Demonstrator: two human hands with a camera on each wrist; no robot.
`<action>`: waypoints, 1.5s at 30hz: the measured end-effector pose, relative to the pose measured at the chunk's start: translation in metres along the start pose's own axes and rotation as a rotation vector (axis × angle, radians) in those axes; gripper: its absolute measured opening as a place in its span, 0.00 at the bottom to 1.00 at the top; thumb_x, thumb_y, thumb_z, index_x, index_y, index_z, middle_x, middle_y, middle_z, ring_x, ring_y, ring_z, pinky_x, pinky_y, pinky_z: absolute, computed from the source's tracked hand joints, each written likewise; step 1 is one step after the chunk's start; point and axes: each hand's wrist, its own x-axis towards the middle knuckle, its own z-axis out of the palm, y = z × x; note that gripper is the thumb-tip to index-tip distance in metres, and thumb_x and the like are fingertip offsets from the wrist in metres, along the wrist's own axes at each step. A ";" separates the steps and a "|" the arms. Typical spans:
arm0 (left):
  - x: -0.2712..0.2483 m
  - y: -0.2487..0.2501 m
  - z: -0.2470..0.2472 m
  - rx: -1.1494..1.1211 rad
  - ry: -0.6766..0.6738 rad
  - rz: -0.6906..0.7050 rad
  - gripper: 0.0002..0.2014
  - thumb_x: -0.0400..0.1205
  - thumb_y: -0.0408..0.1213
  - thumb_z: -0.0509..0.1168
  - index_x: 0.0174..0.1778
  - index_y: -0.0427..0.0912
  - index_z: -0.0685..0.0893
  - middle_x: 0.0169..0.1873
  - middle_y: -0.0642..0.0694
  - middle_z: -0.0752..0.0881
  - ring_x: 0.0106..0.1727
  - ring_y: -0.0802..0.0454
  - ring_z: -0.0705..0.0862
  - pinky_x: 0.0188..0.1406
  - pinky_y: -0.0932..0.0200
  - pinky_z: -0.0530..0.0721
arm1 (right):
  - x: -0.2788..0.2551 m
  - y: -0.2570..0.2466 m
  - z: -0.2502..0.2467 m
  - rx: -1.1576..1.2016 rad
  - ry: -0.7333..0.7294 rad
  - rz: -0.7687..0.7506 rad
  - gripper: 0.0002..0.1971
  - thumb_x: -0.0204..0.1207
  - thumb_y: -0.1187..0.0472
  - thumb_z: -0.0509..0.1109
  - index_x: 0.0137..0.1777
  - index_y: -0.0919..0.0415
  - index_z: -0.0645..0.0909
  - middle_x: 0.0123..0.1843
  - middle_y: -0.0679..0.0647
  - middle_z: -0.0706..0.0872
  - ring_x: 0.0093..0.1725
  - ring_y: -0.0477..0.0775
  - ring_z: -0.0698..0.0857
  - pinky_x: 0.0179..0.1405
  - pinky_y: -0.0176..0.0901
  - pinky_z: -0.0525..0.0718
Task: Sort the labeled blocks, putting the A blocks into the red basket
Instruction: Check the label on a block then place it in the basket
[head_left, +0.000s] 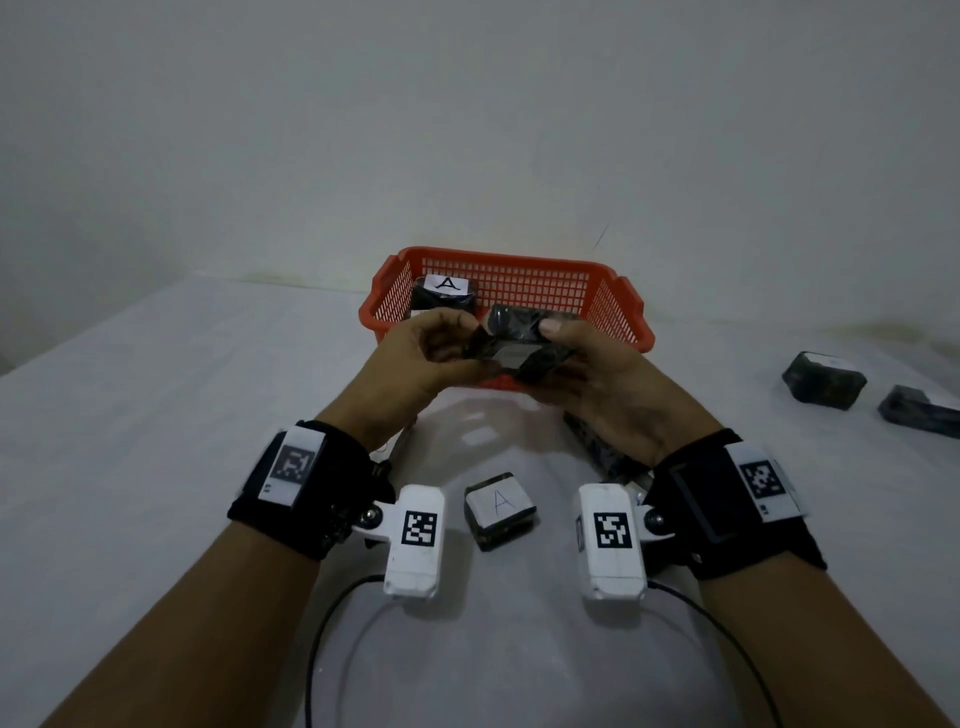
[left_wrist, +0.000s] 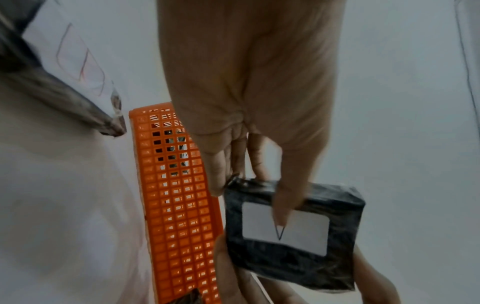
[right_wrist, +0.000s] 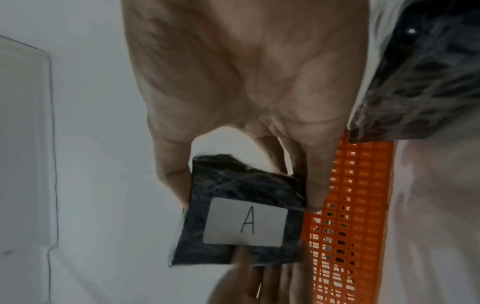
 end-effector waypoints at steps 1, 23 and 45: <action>0.000 0.001 -0.001 -0.007 -0.069 -0.025 0.23 0.77 0.32 0.77 0.69 0.36 0.82 0.63 0.41 0.91 0.66 0.45 0.89 0.73 0.42 0.84 | 0.000 0.000 0.000 -0.005 -0.001 -0.025 0.24 0.77 0.52 0.76 0.69 0.64 0.83 0.67 0.67 0.90 0.66 0.61 0.91 0.63 0.46 0.91; -0.003 0.005 0.006 0.003 -0.127 -0.047 0.20 0.78 0.47 0.72 0.66 0.47 0.88 0.62 0.48 0.91 0.66 0.52 0.89 0.75 0.45 0.82 | 0.004 0.002 -0.004 -0.108 -0.056 -0.065 0.19 0.81 0.66 0.72 0.70 0.74 0.83 0.66 0.66 0.90 0.64 0.58 0.92 0.68 0.46 0.89; -0.003 0.004 0.000 0.161 -0.057 -0.080 0.49 0.63 0.40 0.86 0.81 0.51 0.73 0.70 0.54 0.84 0.72 0.55 0.84 0.76 0.47 0.82 | 0.000 -0.002 0.009 -0.114 0.011 0.013 0.22 0.77 0.54 0.76 0.69 0.61 0.84 0.66 0.61 0.91 0.66 0.60 0.91 0.69 0.55 0.89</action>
